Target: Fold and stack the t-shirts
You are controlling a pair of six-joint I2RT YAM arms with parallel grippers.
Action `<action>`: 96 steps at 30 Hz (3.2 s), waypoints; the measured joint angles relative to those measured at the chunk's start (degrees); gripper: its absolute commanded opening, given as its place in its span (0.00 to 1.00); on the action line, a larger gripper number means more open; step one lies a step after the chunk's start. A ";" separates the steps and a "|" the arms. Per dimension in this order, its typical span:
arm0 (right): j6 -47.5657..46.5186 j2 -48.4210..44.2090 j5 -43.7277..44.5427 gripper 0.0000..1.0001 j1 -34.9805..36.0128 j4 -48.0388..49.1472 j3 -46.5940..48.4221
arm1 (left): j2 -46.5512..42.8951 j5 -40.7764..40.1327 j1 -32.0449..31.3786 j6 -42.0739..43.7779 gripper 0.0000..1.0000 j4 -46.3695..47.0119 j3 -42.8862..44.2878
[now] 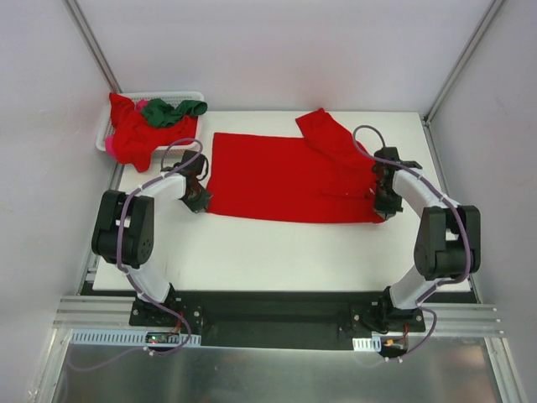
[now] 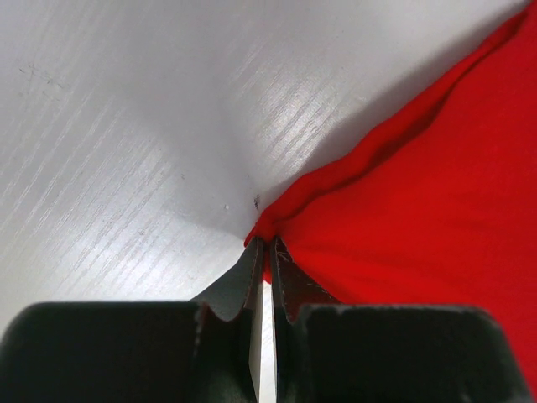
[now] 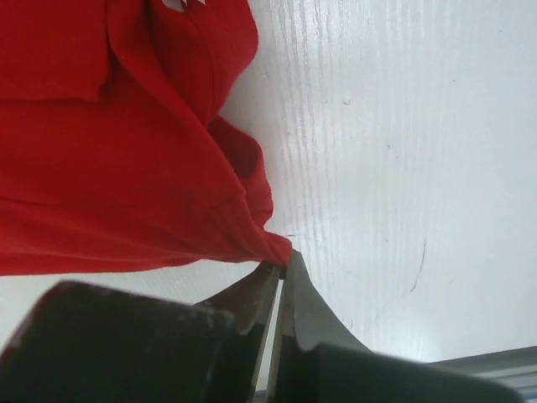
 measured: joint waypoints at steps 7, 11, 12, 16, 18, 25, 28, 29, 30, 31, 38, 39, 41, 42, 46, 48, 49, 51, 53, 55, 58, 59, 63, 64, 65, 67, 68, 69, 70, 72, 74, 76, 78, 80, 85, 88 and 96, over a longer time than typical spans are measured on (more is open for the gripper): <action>-4.63 -0.22 0.98 0.01 -0.24 -0.04 0.11 | -0.11 -0.35 0.00 0.24 0.00 0.07 -0.09; -7.98 0.22 1.86 0.01 -0.48 1.53 0.13 | -0.13 -0.48 0.00 0.46 0.00 0.07 -0.09; -8.79 0.22 1.53 0.04 -0.59 2.27 0.13 | -0.15 -0.48 0.02 0.59 0.00 0.07 -0.09; -10.03 0.15 -3.65 0.34 -1.20 4.02 0.11 | -0.22 -0.59 0.02 1.46 0.00 0.00 -0.09; -9.33 -0.59 -7.85 0.43 -1.42 4.50 -0.42 | -0.22 -0.59 0.13 1.73 0.00 -0.02 -0.09; -3.89 -12.50 -19.19 0.48 -1.38 2.93 -8.55 | -0.22 -0.61 0.39 2.01 0.00 -0.04 -0.09; -0.68 -19.32 -21.51 0.35 -0.33 2.64 -12.79 | -0.33 -0.61 0.39 2.29 0.00 -0.07 -0.09; 0.50 -21.11 -21.68 0.33 0.57 2.58 -14.16 | -0.44 -0.61 0.39 2.40 0.00 -0.09 -0.09; 1.51 -22.12 -21.84 0.31 1.64 2.51 -15.21 | -0.55 -0.61 0.39 2.56 0.00 -0.11 -0.09; 2.56 -22.51 -21.62 0.30 2.82 2.58 -16.15 | -0.63 -0.61 0.39 2.73 0.00 -0.11 -0.09; 5.53 -15.17 -15.17 0.20 5.11 3.10 -17.84 | -1.90 -0.68 0.39 3.26 0.00 -0.17 -0.81; 5.49 -13.51 -13.79 0.19 5.11 2.91 -17.16 | -2.21 -0.72 0.39 3.30 0.00 -0.24 -0.94; 5.09 -10.19 -11.43 0.17 4.96 3.06 -15.10 | -2.82 -1.07 0.39 3.34 0.00 -0.26 -1.18; 5.01 -9.27 -10.84 0.16 4.90 3.21 -14.34 | -3.04 -1.25 0.39 3.34 0.00 -0.28 -1.25; 4.20 -7.48 -9.11 0.15 4.46 4.79 -12.04 | -3.34 -2.05 0.39 3.34 0.00 -0.33 -1.64; 3.82 -7.21 -8.83 0.13 4.26 5.62 -11.65 | -3.34 -2.14 0.39 3.34 0.00 -0.46 -1.75; 3.54 -7.10 -8.63 0.13 4.20 6.14 -11.65 | -3.34 -2.16 0.39 3.34 0.00 -0.48 -1.86; 3.19 -6.71 -8.57 0.11 3.91 6.91 -11.65 | -3.34 -2.16 0.39 3.32 0.00 -0.52 -1.99; 2.91 -6.34 -9.07 0.13 3.52 7.82 -11.67 | -3.34 -2.16 0.39 3.28 0.00 -0.55 -2.19; 2.64 -6.27 -9.64 0.20 3.28 8.90 -11.78 | -3.34 -2.16 0.39 3.28 0.00 -0.55 -2.29; 1.97 -6.27 -10.32 0.37 3.13 10.01 -11.78 | -3.34 -2.16 0.39 3.28 0.00 -0.57 -2.29; 1.66 -6.32 -10.60 0.39 3.10 10.34 -11.82 | -3.34 -2.16 0.39 3.28 0.00 -0.57 -2.29; 0.83 -6.51 -10.99 0.40 2.97 11.23 -12.15 | -3.37 -2.16 0.39 3.26 0.00 -0.57 -2.29; 0.81 -6.54 -11.10 0.38 2.89 11.41 -12.15 | -3.34 -2.16 0.39 3.23 0.00 -0.57 -2.29; 0.81 -6.54 -11.15 0.32 2.80 11.63 -12.15 | -3.37 -2.16 0.39 3.23 0.00 -0.55 -2.29; 0.90 -6.54 -11.32 0.19 2.67 12.02 -12.17 | -3.37 -2.16 0.39 3.23 0.00 -0.55 -2.29; 1.03 -6.54 -11.32 0.14 2.62 12.26 -12.17 | -3.39 -2.19 0.39 3.23 0.00 -0.55 -2.34; 1.38 -6.51 -11.17 0.01 2.60 12.55 -12.17 | -3.48 -2.19 0.39 3.21 0.00 -0.52 -2.45; 1.40 -6.51 -11.04 0.01 2.58 12.70 -12.17 | -3.61 -2.21 0.39 3.21 0.00 -0.52 -2.60; 1.53 -6.45 -10.34 0.01 2.34 12.76 -12.15 | -3.96 -2.47 0.39 3.21 0.00 -0.55 -2.89; 1.14 -6.36 -9.51 0.01 1.90 12.55 -12.13 | -4.35 -2.78 0.39 3.21 0.00 -0.57 -3.21; -0.20 -6.36 -8.44 0.01 1.44 11.98 -11.96 | -4.76 -3.19 0.39 3.21 0.00 -0.63 -3.52; -2.27 -6.36 -6.60 0.01 1.01 11.04 -11.63 | -4.92 -3.45 0.39 3.21 0.00 -0.66 -3.58; -4.24 -6.38 -5.07 0.01 0.24 10.27 -11.32 | -4.98 -3.54 0.39 3.15 0.00 -0.66 -3.58; -10.51 -6.40 -5.18 0.09 -2.56 9.51 -9.40 | -5.05 -3.50 0.37 3.08 0.00 -0.74 -3.63; -14.95 -6.43 -7.56 0.38 -3.06 9.44 -7.43 | -5.05 -3.50 0.37 3.28 0.00 -0.79 -3.63; -16.74 -11.30 -13.60 0.64 -3.80 9.35 -8.63 | -5.05 -3.48 0.39 4.35 0.00 -1.03 -3.63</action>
